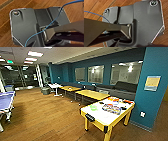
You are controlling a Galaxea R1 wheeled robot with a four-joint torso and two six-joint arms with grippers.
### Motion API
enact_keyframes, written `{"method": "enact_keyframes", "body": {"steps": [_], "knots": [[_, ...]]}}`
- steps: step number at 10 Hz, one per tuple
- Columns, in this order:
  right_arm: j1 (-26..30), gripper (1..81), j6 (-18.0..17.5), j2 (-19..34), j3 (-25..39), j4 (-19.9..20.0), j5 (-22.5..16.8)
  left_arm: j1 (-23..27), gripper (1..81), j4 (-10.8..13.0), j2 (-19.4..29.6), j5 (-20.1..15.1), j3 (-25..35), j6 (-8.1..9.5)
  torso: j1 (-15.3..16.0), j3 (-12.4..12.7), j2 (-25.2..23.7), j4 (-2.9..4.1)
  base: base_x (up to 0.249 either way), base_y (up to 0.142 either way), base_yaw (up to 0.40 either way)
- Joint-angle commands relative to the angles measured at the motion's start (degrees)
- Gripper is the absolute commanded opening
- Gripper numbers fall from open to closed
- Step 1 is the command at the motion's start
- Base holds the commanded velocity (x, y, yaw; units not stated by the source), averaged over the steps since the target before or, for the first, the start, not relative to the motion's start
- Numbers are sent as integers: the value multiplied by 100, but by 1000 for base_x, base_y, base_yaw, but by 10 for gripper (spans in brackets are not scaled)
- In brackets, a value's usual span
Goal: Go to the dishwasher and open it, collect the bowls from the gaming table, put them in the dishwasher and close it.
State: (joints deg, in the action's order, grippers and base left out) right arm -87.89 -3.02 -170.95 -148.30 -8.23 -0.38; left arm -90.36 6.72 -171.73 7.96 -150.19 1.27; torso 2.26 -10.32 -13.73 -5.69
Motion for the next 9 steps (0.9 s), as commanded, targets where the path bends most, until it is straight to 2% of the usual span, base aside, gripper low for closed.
{"method": "enact_keyframes", "body": {"steps": [1, 7, 9], "knots": [[347, 811, 12, -3, 21, -38, -270, 268, 811, 84, -2, -242, 16, -39, 0, 0, 0, 0, 169, 74, 0], [347, 811, 12, 6, 21, -38, -270, 259, 811, 84, -2, -242, 16, -39, -2, 0, 0, 0, 170, 71, 0], [347, 811, 12, 6, 21, -38, -270, 268, 811, 84, -11, -242, 16, -39, 0, 0, 0, 0, 170, 0, 0]]}}
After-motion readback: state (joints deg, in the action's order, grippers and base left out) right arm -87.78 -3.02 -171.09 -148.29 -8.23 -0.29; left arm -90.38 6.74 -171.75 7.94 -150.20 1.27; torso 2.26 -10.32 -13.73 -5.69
